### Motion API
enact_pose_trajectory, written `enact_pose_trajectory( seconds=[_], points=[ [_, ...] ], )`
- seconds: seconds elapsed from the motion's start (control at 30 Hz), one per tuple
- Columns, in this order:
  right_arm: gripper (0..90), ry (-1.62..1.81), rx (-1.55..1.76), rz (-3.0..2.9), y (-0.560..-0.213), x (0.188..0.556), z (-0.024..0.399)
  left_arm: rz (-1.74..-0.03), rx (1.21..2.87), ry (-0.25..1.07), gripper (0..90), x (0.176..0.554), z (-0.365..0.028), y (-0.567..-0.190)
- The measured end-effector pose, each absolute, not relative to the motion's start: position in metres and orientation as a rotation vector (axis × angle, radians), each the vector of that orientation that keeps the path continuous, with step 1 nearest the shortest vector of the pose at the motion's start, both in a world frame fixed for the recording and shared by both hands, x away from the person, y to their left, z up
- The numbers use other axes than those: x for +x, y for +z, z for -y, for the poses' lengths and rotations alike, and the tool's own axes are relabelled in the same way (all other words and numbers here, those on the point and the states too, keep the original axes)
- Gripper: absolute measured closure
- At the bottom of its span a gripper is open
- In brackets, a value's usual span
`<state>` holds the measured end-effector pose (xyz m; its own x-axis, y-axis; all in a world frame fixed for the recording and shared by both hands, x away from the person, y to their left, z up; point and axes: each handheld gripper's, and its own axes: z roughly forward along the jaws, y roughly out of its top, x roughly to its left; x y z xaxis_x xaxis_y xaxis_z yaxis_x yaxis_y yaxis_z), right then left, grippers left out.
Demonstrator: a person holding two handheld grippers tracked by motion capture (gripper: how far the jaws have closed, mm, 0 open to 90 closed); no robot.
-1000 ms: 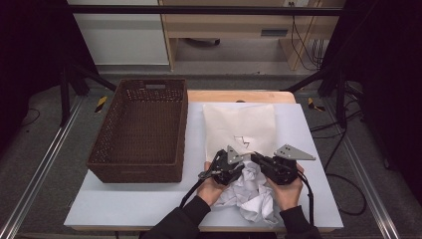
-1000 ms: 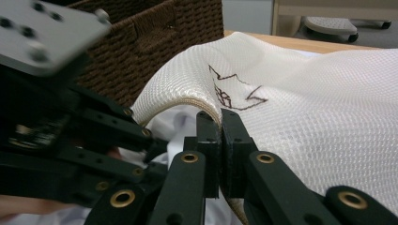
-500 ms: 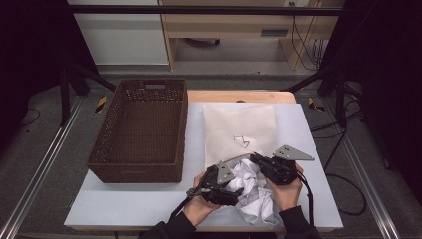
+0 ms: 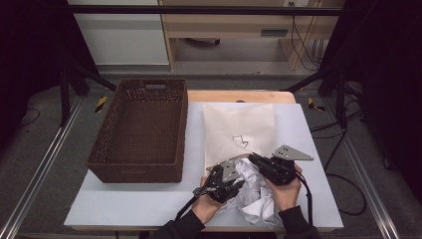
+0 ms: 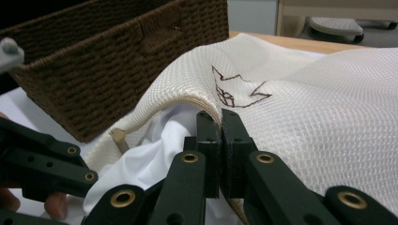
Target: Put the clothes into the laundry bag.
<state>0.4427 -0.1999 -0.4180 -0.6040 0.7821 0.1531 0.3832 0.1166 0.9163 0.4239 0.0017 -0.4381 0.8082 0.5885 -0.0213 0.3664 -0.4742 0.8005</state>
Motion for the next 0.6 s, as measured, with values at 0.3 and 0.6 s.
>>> enact_pose_trajectory(
  seconds=[0.3,0.6],
  points=[
    [88.1,1.526,1.118,-2.01,-0.409,0.438,0.204,-0.756,2.152,0.462,77.3,0.451,0.021,-0.438],
    [88.0,1.473,1.134,-2.036,-0.42,0.443,0.203,-0.75,2.124,0.369,52.2,0.456,0.005,-0.45]
  ],
)
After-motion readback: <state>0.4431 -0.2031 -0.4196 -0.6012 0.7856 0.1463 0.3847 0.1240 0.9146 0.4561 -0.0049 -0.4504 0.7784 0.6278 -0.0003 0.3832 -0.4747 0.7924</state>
